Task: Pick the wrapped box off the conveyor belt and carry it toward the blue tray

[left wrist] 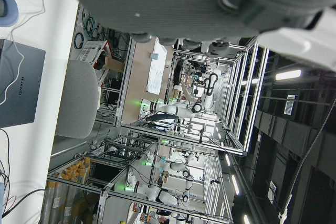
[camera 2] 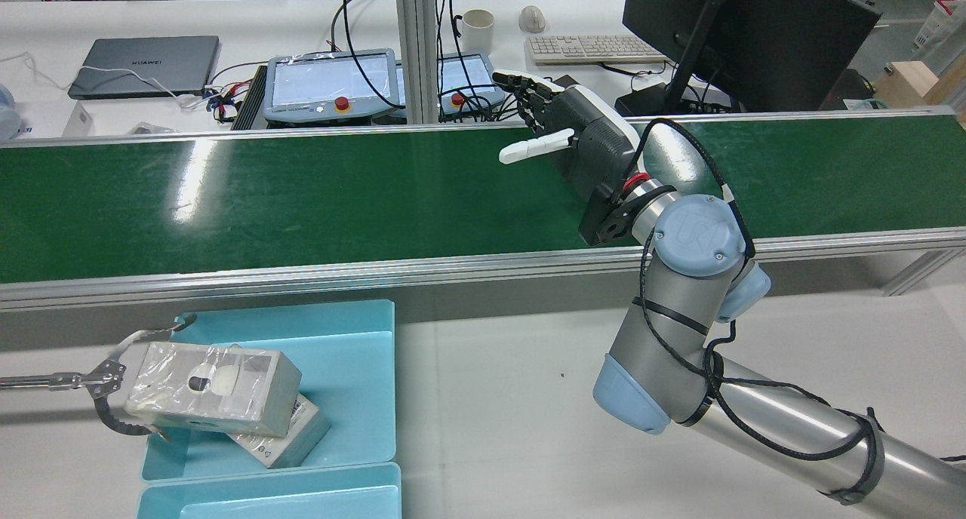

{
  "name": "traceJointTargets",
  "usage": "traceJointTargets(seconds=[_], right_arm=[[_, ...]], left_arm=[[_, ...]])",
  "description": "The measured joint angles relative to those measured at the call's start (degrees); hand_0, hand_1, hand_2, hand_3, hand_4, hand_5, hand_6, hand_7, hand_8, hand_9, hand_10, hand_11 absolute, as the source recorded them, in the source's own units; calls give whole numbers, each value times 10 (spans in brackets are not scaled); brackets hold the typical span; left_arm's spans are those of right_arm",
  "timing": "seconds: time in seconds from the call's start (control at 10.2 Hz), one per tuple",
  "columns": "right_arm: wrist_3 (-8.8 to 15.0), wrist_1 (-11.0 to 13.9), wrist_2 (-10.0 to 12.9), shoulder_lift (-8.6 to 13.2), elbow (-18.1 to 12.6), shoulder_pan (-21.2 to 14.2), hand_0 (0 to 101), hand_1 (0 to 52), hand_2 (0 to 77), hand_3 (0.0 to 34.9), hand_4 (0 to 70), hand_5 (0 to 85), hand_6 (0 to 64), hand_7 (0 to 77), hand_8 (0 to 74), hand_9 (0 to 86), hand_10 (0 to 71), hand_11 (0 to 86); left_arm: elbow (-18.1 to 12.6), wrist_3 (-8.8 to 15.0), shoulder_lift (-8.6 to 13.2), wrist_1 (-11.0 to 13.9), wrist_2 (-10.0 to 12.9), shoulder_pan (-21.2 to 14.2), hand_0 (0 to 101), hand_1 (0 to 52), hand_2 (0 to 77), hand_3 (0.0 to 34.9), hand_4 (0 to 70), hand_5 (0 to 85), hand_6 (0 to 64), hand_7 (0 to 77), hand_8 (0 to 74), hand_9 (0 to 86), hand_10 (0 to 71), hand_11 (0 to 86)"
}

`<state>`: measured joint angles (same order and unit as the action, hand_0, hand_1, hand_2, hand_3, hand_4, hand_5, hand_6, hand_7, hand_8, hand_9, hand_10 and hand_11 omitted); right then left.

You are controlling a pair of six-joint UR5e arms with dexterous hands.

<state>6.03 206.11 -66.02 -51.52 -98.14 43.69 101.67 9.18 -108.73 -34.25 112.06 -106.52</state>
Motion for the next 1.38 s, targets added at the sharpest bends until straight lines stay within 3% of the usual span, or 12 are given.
traceJointTargets(seconds=[0.1,0.69,1.08,1.18,1.38], right_arm=[[5,0,-6,6,1,0,499,175,71,0,131,207,65,71,16,38,0,16],[11,-20,-13,14,43,1,492,142,49,0,120,164,65,71,16,38,0,16],[11,-24,-12,20,47,-6,492,147,49,0,131,175,60,65,11,33,0,16],[10,-25,-12,21,47,-7,485,109,27,1,131,175,60,65,5,33,0,16],[9,-29,-11,22,47,-8,485,109,27,1,131,175,60,65,11,33,0,16]], left_arm=[[0,0,0,0,0,0,0,0,11,0,0,11,5,5,5,5,5,5],[0,0,0,0,0,0,0,0,11,0,0,11,0,5,5,5,5,5],[0,0,0,0,0,0,0,0,11,0,0,11,5,5,5,5,0,5],[0,0,0,0,0,0,0,0,5,0,0,11,5,5,5,5,5,5],[0,0,0,0,0,0,0,0,11,0,0,11,5,5,5,5,5,5]])
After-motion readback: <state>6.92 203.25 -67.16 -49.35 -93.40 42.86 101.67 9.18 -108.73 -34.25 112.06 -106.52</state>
